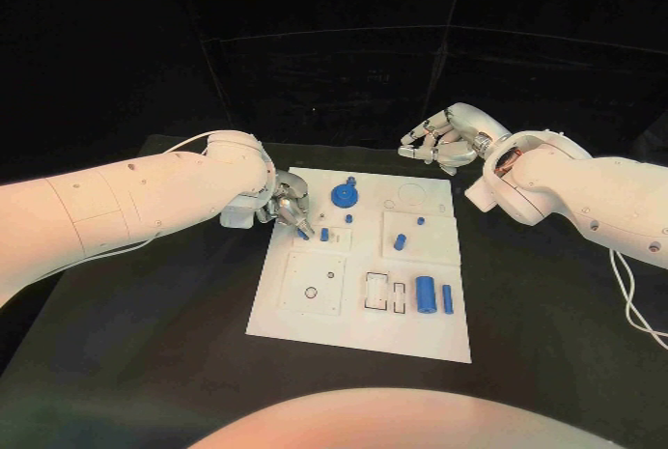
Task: Assemble the parts on the task board
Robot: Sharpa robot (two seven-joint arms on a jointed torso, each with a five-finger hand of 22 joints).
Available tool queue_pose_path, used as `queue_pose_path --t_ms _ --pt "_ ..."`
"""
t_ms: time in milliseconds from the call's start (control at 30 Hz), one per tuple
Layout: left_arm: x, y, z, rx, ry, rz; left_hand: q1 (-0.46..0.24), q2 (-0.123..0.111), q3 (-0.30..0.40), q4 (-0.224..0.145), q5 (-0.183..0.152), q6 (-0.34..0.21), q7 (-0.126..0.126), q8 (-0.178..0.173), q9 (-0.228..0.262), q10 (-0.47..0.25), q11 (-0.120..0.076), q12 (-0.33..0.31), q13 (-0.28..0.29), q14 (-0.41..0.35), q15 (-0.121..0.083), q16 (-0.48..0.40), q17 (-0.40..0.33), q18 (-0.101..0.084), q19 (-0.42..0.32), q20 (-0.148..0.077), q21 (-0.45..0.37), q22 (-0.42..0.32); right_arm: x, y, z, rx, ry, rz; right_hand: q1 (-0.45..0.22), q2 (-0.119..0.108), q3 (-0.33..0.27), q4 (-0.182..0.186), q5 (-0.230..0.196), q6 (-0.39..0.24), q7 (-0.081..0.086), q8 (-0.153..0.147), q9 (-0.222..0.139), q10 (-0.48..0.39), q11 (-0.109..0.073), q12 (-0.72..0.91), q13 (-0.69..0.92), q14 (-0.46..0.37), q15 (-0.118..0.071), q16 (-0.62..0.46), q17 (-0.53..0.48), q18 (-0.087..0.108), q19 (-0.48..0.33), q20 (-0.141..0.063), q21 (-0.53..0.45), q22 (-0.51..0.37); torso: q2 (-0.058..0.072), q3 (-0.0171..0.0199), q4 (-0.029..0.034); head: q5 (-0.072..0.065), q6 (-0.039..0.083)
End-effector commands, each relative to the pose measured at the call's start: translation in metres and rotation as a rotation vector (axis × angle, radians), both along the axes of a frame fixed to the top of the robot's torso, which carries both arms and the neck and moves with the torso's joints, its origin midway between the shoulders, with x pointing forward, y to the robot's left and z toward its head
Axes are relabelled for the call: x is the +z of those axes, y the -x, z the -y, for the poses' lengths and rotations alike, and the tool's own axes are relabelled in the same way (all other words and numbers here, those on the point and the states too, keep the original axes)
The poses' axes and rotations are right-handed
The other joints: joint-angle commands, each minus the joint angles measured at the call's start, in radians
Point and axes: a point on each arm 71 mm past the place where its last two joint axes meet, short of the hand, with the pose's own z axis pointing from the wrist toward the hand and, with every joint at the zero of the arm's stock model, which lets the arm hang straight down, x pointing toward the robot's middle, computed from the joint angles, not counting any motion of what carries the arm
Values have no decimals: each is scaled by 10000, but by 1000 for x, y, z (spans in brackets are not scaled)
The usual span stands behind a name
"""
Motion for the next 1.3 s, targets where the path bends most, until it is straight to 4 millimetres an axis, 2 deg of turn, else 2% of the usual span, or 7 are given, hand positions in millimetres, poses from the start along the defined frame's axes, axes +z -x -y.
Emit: queue_pose_path --t_ms 33,167,467,600,1300 --pt "1 -1 0 26 -36 357 -4 105 565 -570 52 -75 -17 52 11 23 -1 30 13 1022 56 64 2635 -49 226 19 40 263 1 0 -2 107 -14 66 -8 116 -38 16 33 1 -22 54 -12 -66 -4 -38 -11 75 -21 -48 -2 53 -70 14 -69 -11 8 4 -7 20 -14" --pt "1 0 1 -5 -17 360 -4 105 565 -570 52 -75 -17 52 11 23 -1 30 13 1022 56 64 2635 -49 226 19 40 263 1 0 -2 106 -13 64 -8 116 -38 16 33 1 -22 54 -12 -66 -4 -38 -11 75 -21 -48 -2 53 -70 14 -69 -11 12 7 -16 28 -51" --pt "0 2 2 -55 -32 299 -4 105 565 -570 52 -75 -17 52 11 23 -1 30 13 1022 56 64 2635 -49 226 19 40 263 1 0 -1 105 -11 62 -8 116 -38 16 33 1 -22 54 -12 -66 -4 -38 -11 75 -21 -48 -2 53 -70 14 -69 -11 9 12 -10 8 -19" --pt "-1 3 2 -100 -67 228 -4 105 565 -570 52 -75 -17 52 11 23 -1 30 13 1022 56 64 2635 -49 226 19 40 263 1 0 -2 111 -11 59 -8 116 -38 16 33 1 -22 54 -12 -66 -4 -38 -11 75 -21 -48 -2 53 -70 14 -69 -11 -4 8 -18 11 -52" --pt "-3 5 0 -199 -235 -26 30 130 538 -596 52 -56 -32 90 40 28 -13 34 13 1022 46 64 2635 -54 234 10 62 280 1 0 -1 98 -9 62 -8 116 -38 16 33 1 -22 54 -12 -66 -4 -38 -11 75 -21 -48 -2 53 -70 14 -69 -11 6 3 -16 3 -70"
